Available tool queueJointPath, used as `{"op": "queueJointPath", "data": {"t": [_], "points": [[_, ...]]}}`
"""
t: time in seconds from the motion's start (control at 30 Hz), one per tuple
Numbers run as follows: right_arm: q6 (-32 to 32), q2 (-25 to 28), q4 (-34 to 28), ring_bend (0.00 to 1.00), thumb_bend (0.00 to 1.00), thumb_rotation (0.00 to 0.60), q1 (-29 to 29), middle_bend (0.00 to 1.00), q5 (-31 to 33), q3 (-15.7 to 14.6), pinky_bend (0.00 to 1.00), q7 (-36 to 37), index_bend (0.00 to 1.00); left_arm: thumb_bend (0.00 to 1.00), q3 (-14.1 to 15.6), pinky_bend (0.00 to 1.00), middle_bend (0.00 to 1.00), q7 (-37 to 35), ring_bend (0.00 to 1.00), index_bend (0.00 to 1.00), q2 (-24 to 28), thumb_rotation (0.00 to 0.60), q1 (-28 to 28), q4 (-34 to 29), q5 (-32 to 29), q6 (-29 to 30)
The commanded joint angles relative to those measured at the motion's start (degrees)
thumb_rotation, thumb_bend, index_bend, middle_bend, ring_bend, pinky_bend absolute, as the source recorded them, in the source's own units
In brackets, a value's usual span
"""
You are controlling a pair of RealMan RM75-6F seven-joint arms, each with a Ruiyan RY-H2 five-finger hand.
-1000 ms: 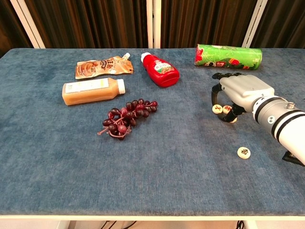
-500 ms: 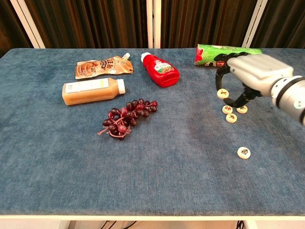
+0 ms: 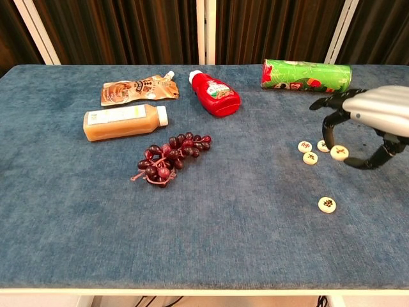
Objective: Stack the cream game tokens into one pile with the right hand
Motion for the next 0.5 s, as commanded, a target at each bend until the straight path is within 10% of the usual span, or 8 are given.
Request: {"op": "queueJointPath", "data": {"t": [0.03,0.5], "points": [[-1.12,1.1,-0.83,0.0,0.3,0.6,-0.64,0.05,-3.93,-2.57,0.0,2.55,0.53,0.11,0.08,0.0,0.0,0.17,0.0,0.0,-0.03,0.6,0.0,-0.19,0.17,0.03],[-0.33,-1.66,1.55,0.0,0.3,0.6,-1.45,0.05,-9.93,-5.01,0.0,1.37,0.53,0.11,0.64,0.0,0.0,-1.41,0.0,0.0,0.79,0.6,0.26,-0.12,0.29,-0.12]]}}
